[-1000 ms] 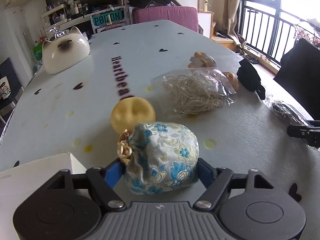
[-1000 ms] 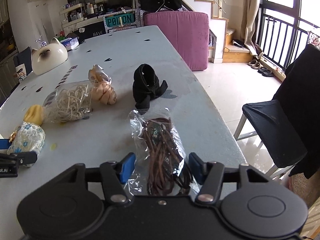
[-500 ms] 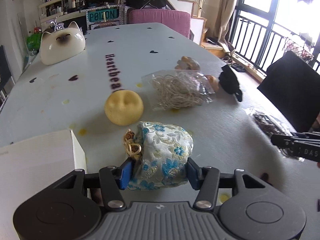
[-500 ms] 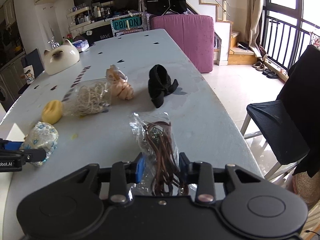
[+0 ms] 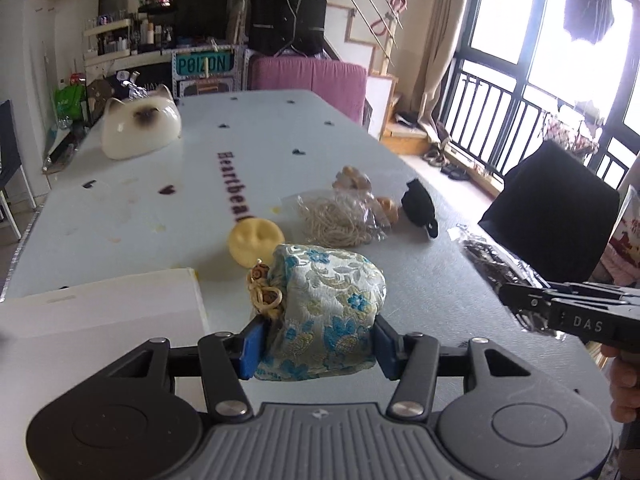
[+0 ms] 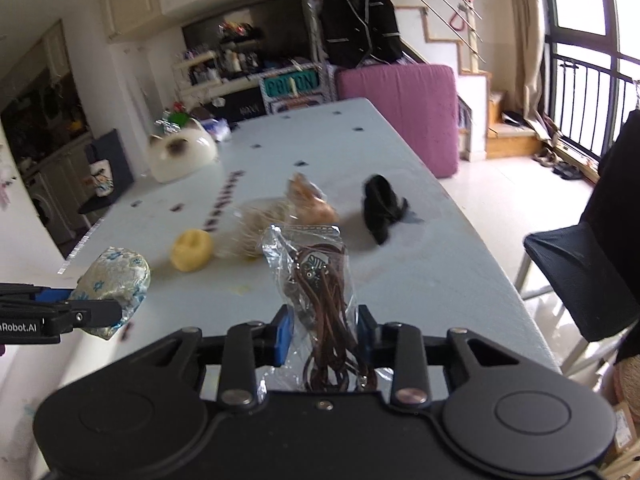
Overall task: Organize soft objects
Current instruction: 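Grasp the floral pouch with the left gripper while the right gripper grasps the brown cord bag, then lower the pouch and brown cord bag into the white box and release both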
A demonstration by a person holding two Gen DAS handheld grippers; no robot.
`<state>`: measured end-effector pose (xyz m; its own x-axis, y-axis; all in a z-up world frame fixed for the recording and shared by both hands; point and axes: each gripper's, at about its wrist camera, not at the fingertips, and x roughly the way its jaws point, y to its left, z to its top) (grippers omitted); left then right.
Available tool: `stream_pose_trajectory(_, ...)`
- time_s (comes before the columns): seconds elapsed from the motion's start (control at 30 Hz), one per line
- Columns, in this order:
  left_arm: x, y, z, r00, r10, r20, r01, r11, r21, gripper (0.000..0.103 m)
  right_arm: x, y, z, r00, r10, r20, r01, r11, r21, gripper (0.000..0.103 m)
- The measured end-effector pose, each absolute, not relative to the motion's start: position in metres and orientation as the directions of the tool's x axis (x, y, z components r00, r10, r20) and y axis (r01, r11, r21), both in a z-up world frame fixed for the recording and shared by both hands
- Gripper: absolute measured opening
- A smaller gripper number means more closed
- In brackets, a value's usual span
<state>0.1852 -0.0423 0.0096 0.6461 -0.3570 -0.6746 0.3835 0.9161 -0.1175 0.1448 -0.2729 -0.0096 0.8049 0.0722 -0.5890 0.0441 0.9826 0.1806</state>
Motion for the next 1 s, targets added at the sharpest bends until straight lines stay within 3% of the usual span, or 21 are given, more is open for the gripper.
stream_pose_trajectory(0.43, 0.127, 0.033, 0.046, 0.726, -0.296, -0.62, 0.308, 0.947, -0.092, 0.055, 0.121, -0.216, 0.008, 0.796, 0.225, -0.562, -0.053, 0.951, 0.306, 0.034)
stream_pose_trajectory(1.0, 0.073, 0.149, 0.033, 0.747, -0.156, -0.647, 0.135, 0.987, -0.082, 0.055, 0.104, -0.1, 0.012, 0.722, 0.349, -0.598, -0.18, 0.928, 0.325, 0.034)
